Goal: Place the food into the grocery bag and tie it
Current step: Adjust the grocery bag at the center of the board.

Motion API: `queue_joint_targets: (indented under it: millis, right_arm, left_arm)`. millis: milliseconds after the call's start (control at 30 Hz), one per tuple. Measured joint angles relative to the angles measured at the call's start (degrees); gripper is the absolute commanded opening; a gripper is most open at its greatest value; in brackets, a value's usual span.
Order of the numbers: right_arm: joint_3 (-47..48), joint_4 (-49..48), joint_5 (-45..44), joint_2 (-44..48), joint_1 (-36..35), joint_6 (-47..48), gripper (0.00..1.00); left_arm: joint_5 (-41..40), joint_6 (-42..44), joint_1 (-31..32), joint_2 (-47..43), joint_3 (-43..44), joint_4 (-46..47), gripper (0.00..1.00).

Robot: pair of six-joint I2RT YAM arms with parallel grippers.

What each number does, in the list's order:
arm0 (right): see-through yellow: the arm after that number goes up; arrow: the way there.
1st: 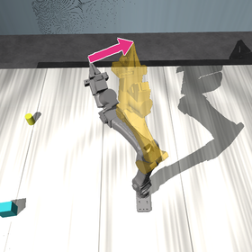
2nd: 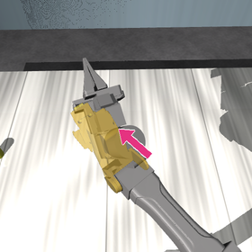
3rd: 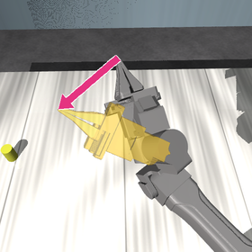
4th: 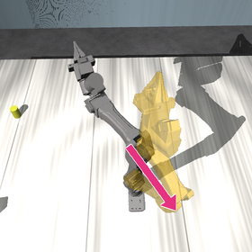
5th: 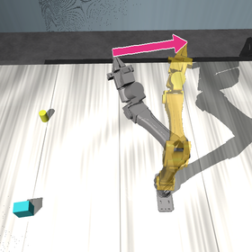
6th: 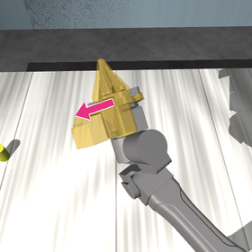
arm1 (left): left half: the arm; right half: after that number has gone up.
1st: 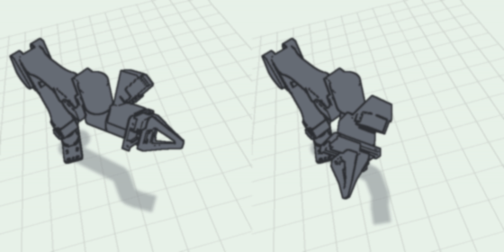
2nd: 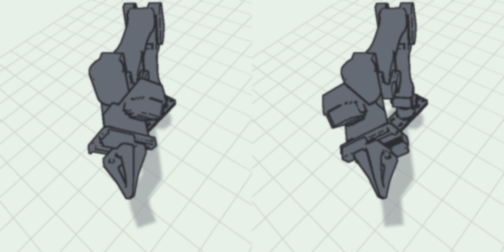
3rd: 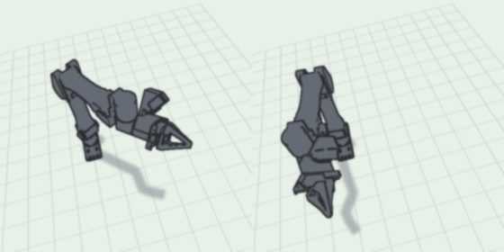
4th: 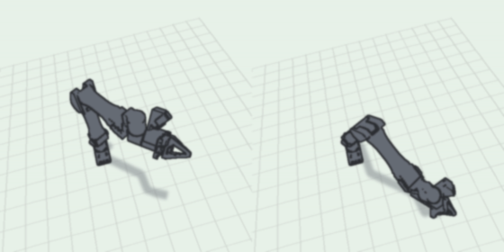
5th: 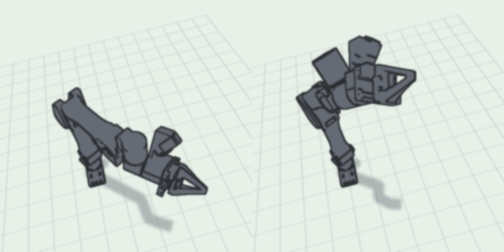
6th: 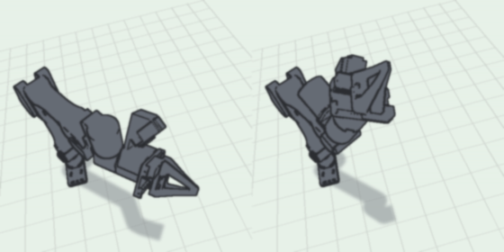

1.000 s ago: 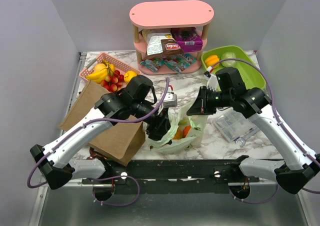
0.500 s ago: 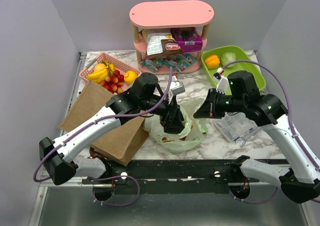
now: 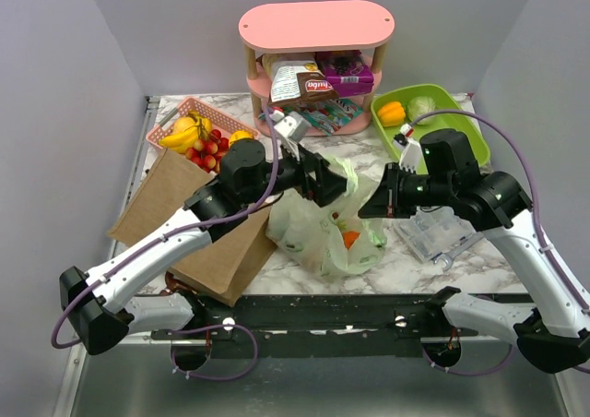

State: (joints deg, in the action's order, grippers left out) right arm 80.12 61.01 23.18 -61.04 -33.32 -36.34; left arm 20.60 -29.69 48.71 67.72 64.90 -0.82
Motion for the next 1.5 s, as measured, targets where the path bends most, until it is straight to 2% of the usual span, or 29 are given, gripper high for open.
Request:
queue_joint_targets:
  millis: [100, 233, 533, 733, 1033, 1200, 1500]
  right_arm:
    - [0.59, 0.00, 0.02, -0.57, 0.00, 0.37, 0.01]
    - [0.85, -0.09, 0.50, -1.11, 0.00, 0.44, 0.01]
    - [3.56, -2.12, 1.31, -5.81, 0.00, 2.49, 0.01]
    - [3.96, -3.30, 2.40, -9.05, 0.00, 3.61, 0.01]
    - [1.81, -10.49, 14.29, -10.75, 0.00, 2.95, 0.04]
    - [1.79, -13.57, 19.30, -11.85, 0.00, 2.10, 0.05]
    - [-0.90, -18.14, 23.54, -11.93, 0.00, -0.79, 0.06]
  left_arm:
    - [-7.52, 1.64, -2.23, -0.55, 1.53, 0.81, 0.98]
    - [-10.97, 1.90, -6.10, -0.55, 3.39, 2.25, 0.99]
    - [-4.46, 6.58, -6.69, -3.34, 0.15, 2.73, 0.98]
    - [-2.89, 12.79, -7.50, -8.33, 1.49, -6.73, 0.96]
    - [-5.11, 23.52, -10.67, -11.08, 9.94, -22.08, 0.83]
    - [-0.96, 28.04, -10.88, -12.04, 9.97, -27.69, 0.80]
    - [14.53, 30.25, -10.88, -12.02, 8.22, -30.56, 0.77]
